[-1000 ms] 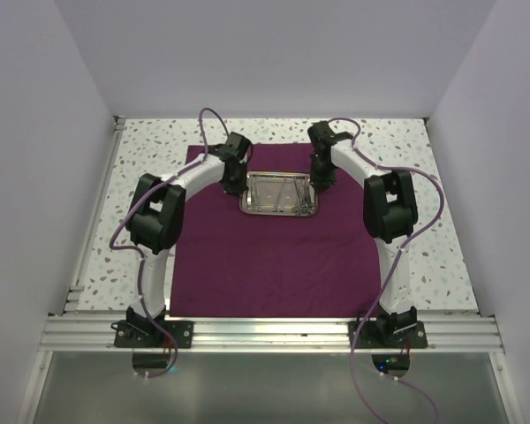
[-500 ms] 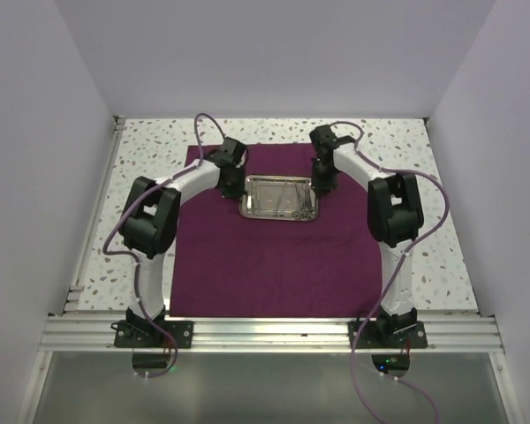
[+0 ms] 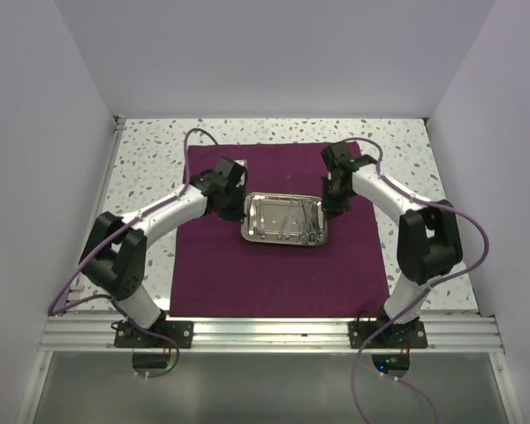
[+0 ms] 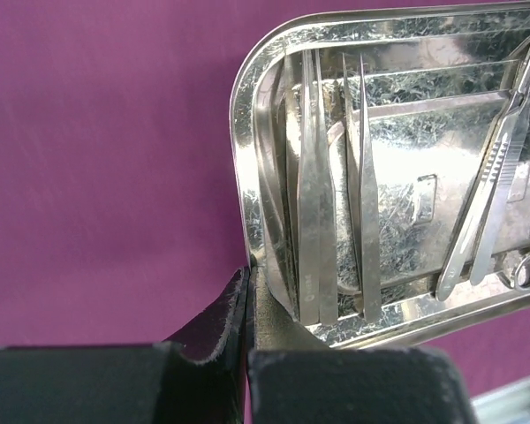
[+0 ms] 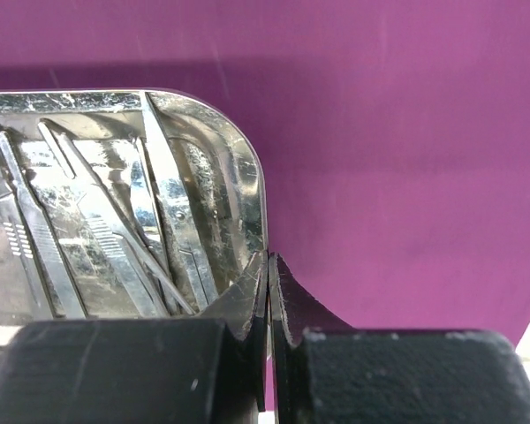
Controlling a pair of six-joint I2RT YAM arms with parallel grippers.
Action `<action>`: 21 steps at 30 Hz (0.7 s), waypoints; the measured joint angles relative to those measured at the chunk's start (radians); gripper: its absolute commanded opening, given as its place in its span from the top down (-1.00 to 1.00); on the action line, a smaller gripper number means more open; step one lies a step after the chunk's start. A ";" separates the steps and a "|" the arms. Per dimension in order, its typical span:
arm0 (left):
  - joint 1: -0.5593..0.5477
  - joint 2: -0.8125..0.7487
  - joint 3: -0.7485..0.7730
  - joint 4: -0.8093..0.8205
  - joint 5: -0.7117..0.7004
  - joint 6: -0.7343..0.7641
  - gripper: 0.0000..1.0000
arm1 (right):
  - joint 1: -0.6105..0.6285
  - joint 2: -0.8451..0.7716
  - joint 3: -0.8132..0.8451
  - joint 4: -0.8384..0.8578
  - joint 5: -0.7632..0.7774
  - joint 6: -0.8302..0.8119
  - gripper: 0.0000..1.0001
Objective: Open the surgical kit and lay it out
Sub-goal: Place the container in the surgical kit.
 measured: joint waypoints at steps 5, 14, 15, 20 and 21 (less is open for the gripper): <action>-0.070 -0.121 -0.160 0.014 0.007 -0.074 1.00 | 0.029 -0.147 -0.227 0.023 -0.042 0.026 1.00; -0.186 -0.211 -0.378 0.069 0.041 -0.219 1.00 | 0.059 -0.243 -0.494 0.114 -0.114 0.079 0.30; -0.192 -0.217 -0.387 0.067 0.039 -0.229 0.78 | 0.060 -0.243 -0.497 0.114 -0.107 0.081 -0.28; -0.195 -0.232 -0.399 0.010 0.006 -0.253 -0.04 | 0.048 -0.257 -0.482 0.082 -0.028 0.068 -0.86; -0.195 -0.241 -0.399 -0.003 -0.003 -0.258 -0.09 | 0.047 -0.268 -0.470 0.066 -0.014 0.067 -0.82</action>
